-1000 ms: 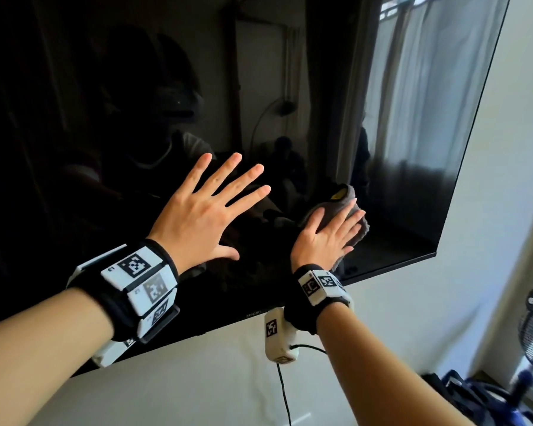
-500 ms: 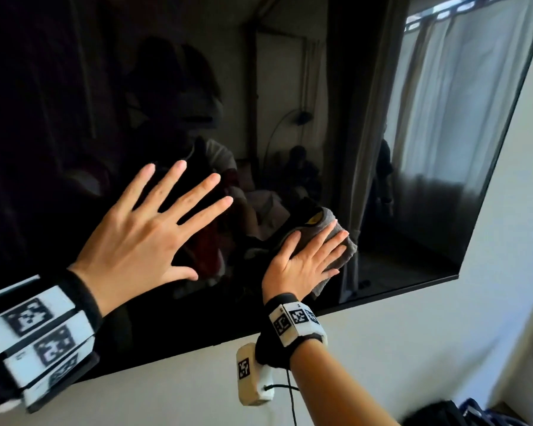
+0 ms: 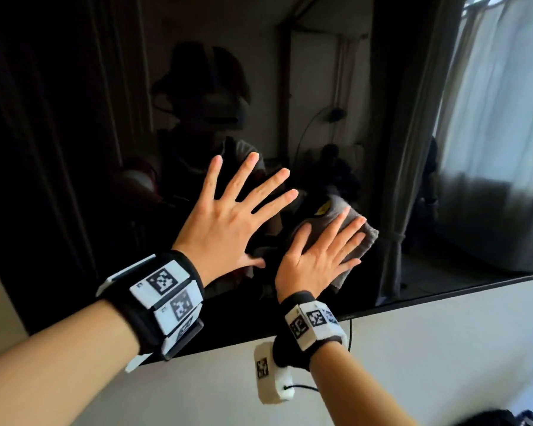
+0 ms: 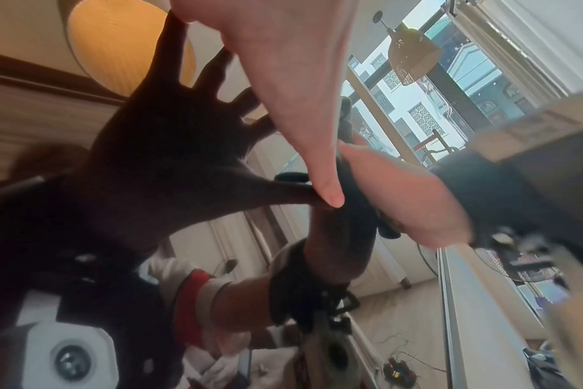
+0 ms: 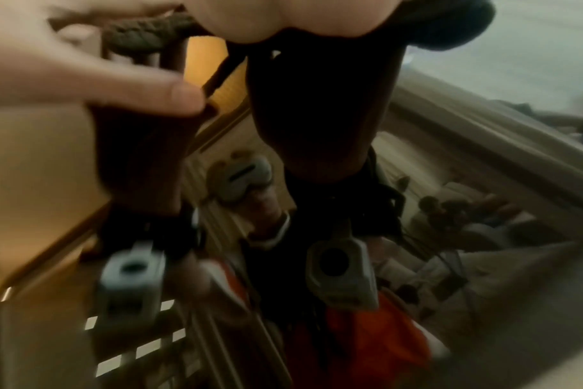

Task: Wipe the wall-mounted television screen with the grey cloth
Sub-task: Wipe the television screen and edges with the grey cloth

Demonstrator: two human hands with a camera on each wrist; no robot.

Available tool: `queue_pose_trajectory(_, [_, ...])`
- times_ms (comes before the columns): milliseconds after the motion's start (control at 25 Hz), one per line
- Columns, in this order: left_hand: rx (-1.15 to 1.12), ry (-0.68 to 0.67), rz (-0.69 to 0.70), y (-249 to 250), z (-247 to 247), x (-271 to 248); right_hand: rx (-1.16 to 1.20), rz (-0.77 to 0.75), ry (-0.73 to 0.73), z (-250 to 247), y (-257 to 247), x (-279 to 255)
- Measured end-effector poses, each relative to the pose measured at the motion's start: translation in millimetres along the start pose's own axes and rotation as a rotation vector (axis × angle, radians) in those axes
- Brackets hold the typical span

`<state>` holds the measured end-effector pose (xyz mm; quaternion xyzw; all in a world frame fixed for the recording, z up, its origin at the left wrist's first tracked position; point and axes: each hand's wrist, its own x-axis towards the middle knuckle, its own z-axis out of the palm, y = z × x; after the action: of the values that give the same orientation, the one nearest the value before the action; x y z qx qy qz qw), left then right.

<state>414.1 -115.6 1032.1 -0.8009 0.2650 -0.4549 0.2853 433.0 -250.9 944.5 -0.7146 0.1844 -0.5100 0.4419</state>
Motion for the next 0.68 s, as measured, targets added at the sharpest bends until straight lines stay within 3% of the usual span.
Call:
queue_pose_trajectory(120, [-0.017, 0.022, 0.007, -2.2, 2.6, -2.7, -0.053, -0.094, -0.044, -5.4, 13.1, -3.8])
queue_pose_trajectory(240, [-0.016, 0.012, 0.023, -8.4, 3.2, -8.7, -0.001, 0.09, 0.013, -5.0, 4.2, 9.5])
queue_pose_trajectory(280, [-0.017, 0.01, 0.02, -11.0, 3.8, -12.6, 0.003, 0.084, 0.0, -1.4, -4.1, 0.8])
queue_pose_trajectory(440, [-0.039, 0.0, 0.002, -27.1, 5.7, -40.3, -0.049, -0.116, -0.079, 14.1, -15.1, -49.0])
queue_pose_trajectory(600, [-0.026, -0.012, -0.028, -66.6, 6.7, -79.1, 0.057, 0.1, 0.019, 25.6, -29.8, -37.5])
queue_pose_trajectory(680, [-0.027, -0.041, -0.054, -84.8, 10.5, -94.3, 0.051, 0.05, 0.006, 35.5, -43.9, -60.9])
